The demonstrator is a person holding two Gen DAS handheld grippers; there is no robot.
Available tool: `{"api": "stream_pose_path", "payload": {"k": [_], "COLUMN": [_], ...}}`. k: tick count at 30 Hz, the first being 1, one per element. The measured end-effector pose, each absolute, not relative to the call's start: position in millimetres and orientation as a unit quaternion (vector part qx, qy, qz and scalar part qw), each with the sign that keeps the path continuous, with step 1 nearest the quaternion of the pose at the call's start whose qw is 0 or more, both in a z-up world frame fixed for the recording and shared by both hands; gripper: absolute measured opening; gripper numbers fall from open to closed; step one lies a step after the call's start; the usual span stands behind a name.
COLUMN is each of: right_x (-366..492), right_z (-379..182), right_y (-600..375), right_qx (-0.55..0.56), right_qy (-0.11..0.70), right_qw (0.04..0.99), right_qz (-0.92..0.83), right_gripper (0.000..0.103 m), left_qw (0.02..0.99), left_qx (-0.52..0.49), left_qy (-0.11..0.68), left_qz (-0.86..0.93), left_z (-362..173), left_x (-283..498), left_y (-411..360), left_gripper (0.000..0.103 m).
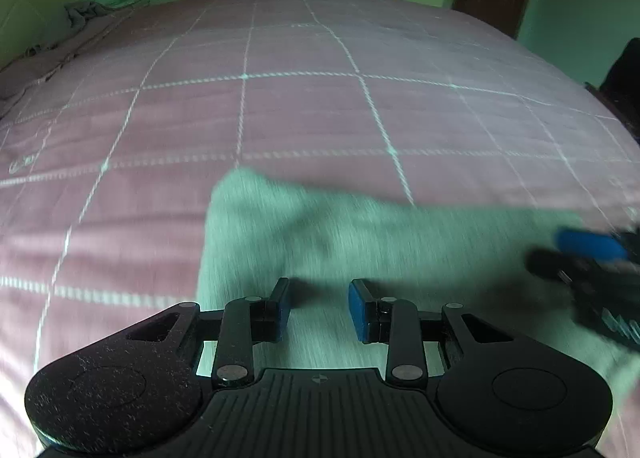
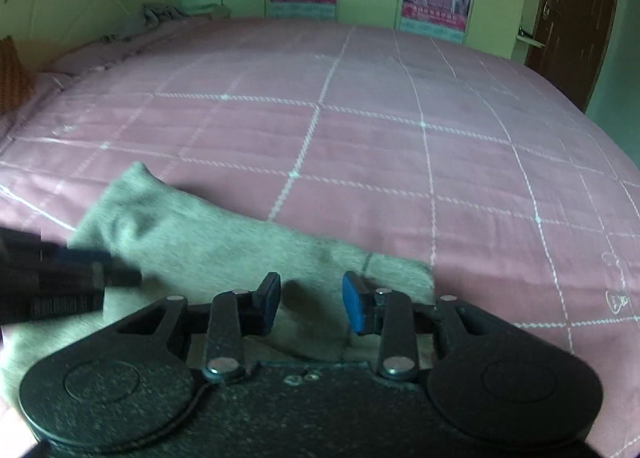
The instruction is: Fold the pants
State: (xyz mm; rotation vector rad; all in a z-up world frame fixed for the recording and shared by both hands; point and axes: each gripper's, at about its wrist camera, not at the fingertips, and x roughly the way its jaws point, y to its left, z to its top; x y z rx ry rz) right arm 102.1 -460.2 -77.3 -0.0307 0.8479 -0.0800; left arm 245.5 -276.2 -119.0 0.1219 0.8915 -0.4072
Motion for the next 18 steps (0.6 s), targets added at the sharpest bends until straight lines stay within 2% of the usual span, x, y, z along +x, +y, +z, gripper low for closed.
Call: {"api": "stream_pose_path", "payload": {"k": [7, 10, 12, 18], "right_x": [104.6, 116.1, 116.5, 87.0], "right_z": [-64.7, -84.8, -94.2, -59.5], "right_y": [-458.4, -462.6, -469.1, -461.2], "right_qx": [-0.024, -0.052, -0.043, -0.016], "right_qy": [0.386, 0.414, 0.421, 0.375], "right_qw": [0.921, 0.907, 0.904, 0.926], "right_qz": [-0.038, -0.053, -0.058, -0.044], "right_gripper": [0.036, 0.041, 0.045, 0.041], "left_qw": [0.887, 0.881, 0.884, 0.891], "left_qx": [0.020, -0.017, -0.024, -0.006], "left_qy": [0.433, 0.446, 0.439, 0.418], "left_qz": [-0.163, -0.156, -0.160, -0.178], "left_z": [-121.5, -125.1, -120.9, -108.4], "left_x": [293.1, 296.1, 286.4, 220.3], "left_y": [-281.4, -269.2, -261.0, -232.3], "left_gripper": [0.032, 0.032, 0.032, 0.032]}}
